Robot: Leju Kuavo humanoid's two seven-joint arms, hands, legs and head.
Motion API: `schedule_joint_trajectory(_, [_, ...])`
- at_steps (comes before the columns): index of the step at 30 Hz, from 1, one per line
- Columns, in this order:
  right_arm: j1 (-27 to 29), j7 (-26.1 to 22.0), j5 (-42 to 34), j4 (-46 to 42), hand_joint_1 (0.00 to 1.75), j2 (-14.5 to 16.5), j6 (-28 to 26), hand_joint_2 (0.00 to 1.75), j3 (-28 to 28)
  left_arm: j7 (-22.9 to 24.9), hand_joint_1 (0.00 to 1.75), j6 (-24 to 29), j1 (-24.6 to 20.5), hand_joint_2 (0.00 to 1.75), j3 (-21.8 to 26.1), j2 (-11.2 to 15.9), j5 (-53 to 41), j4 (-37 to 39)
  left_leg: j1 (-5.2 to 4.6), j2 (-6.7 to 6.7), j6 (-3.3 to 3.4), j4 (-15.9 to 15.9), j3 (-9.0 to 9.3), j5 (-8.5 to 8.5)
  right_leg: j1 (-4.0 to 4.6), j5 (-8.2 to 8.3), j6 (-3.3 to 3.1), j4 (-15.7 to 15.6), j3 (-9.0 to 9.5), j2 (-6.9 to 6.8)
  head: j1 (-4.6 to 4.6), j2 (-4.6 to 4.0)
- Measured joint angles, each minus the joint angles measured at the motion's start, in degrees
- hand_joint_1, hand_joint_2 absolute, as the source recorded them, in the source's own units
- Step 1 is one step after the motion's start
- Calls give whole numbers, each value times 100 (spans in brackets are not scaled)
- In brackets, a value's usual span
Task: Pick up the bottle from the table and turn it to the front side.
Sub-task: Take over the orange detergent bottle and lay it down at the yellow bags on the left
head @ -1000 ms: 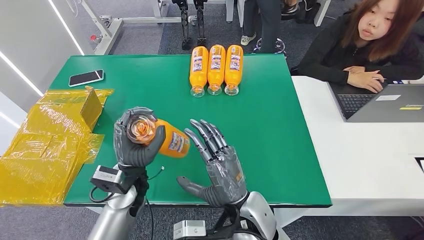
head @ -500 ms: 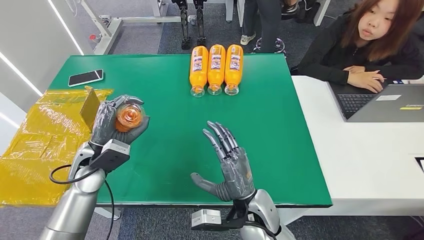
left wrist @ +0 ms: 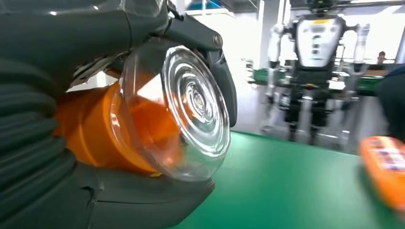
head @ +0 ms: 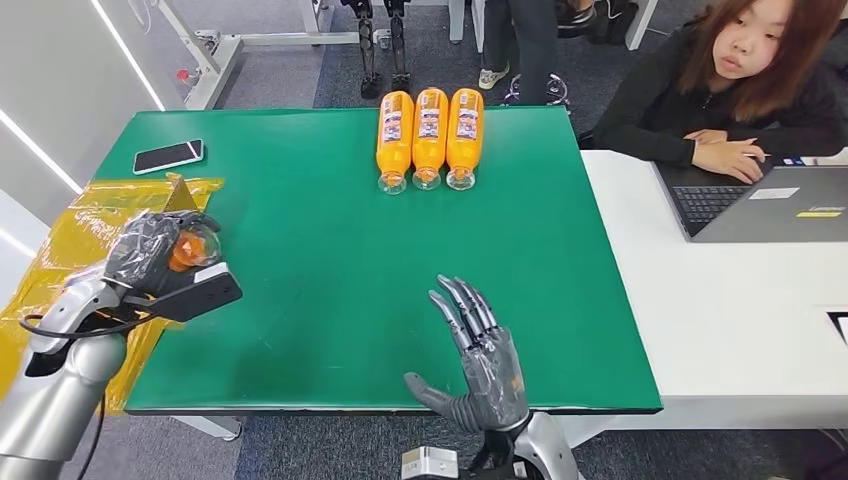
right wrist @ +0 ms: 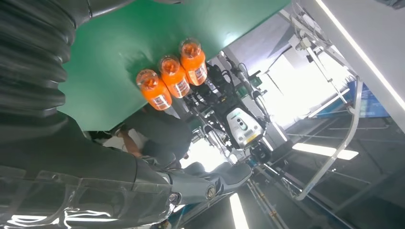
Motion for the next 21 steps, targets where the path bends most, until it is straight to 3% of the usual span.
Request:
schedule_joint_trajectory(3, [88,2,50,-84,0,-2,46,175,-17,61,148,113,-225,175,-2,75,-264,658,-2,0,0,0,0,0,0,0,0,0,0,0,0,0])
schedule_joint_trajectory(9, [138,-13,50,-154,0,-2,80,175,-44,83,147,433,-523,175,-22,-110,-567,1948,-4,8,-1,2,0,2,-1,6,-4,-1,0,6,1,0])
schedule_joint_trajectory(20, [147,-13,50,-172,0,-2,86,175,-46,90,147,491,-684,175,-85,-255,-602,2642,-3,11,-2,2,-3,1,-2,6,-4,-3,-5,8,0,0])
schedule_joint_trajectory(21, [148,-13,50,-173,0,-2,86,175,-46,90,133,491,-695,175,-92,-258,-602,2665,-3,11,-2,2,-2,1,-2,6,-4,-2,-5,8,0,0])
